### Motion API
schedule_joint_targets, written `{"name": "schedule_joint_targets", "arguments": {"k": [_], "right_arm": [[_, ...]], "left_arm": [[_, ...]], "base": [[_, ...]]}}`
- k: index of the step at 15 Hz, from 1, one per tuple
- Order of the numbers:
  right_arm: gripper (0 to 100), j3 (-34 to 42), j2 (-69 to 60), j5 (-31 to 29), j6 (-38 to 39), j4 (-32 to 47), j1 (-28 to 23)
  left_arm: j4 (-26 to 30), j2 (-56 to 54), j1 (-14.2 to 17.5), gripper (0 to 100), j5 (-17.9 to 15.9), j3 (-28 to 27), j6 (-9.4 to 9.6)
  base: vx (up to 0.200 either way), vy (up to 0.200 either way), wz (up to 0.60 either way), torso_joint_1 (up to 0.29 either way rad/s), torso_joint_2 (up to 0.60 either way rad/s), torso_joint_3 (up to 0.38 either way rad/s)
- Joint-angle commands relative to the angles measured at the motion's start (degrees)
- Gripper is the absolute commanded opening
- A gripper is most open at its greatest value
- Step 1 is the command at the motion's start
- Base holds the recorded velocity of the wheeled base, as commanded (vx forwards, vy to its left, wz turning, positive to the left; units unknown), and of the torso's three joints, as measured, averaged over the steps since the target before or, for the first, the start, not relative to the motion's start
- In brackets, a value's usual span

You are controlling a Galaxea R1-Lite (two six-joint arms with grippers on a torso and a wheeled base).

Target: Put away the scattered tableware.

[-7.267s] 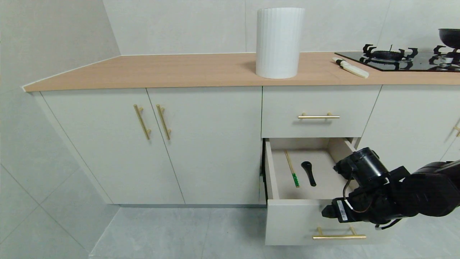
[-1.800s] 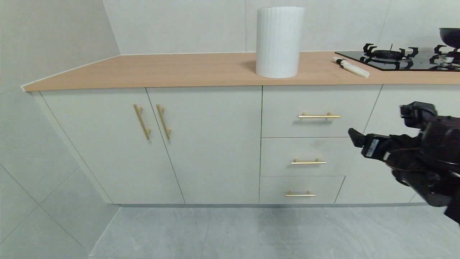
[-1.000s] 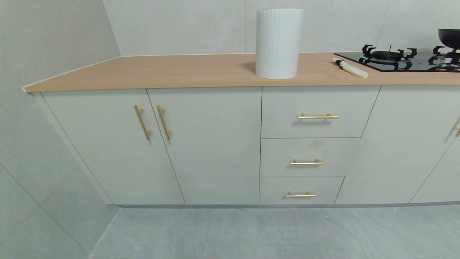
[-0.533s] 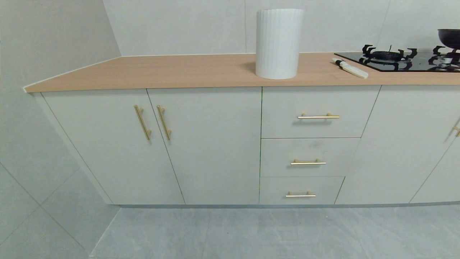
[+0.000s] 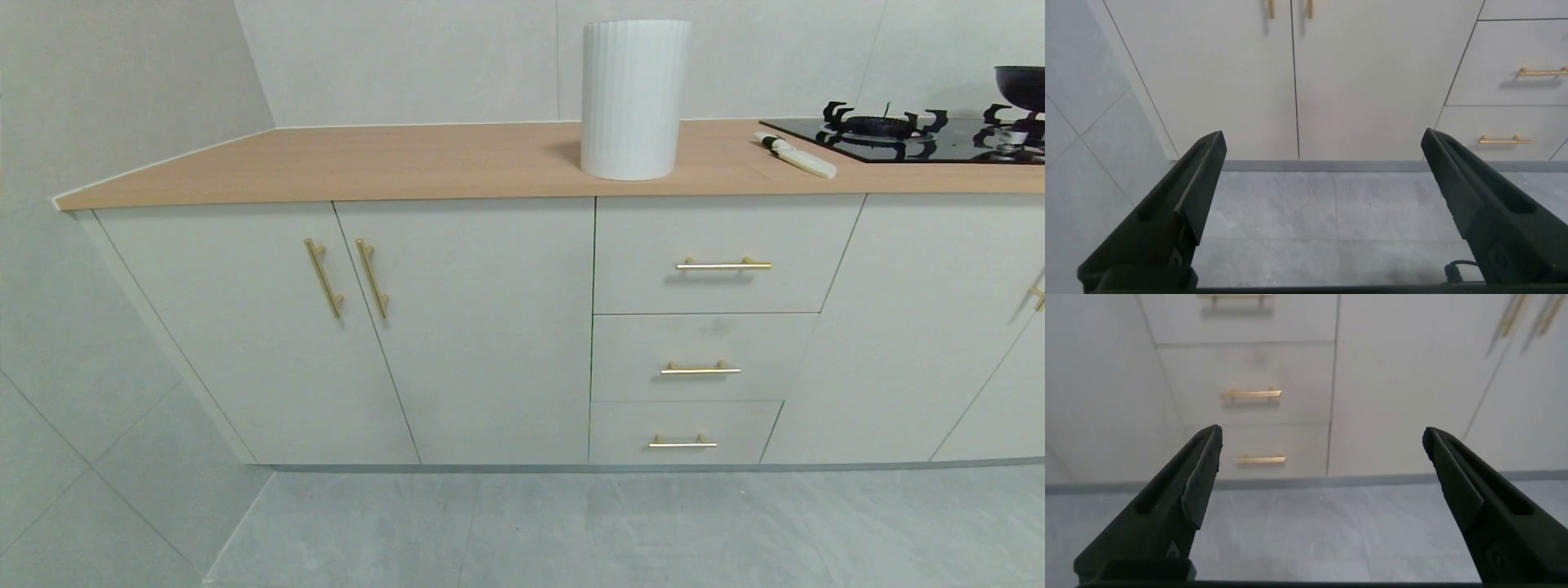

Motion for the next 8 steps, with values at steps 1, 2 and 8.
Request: {"name": "schedule_joint_targets", "arguments": {"k": [1,2,8], "right_arm": [[100,0.9,0.1,0.4,0.0,0.5,0.0],[100,0.8,0.1,1.7,-0.1,1.9,0.0],[100,0.9,0.1,2.4,-0.3,1.7,0.0]], "left_arm": [[0.0,0.0,0.0,100,0.0,0.0,0.0],[0.0,0.1,0.0,100,0.0,0.0,0.0],[0.0,0.0,0.0,100,0.0,0.0,0.0]], "base": [[0.0,0.0,0.0,0.0,0.0,0.0],[0.0,0.0,0.0,0.0,0.0,0.0],[0.0,0.0,0.0,0.0,0.0,0.0]]}}
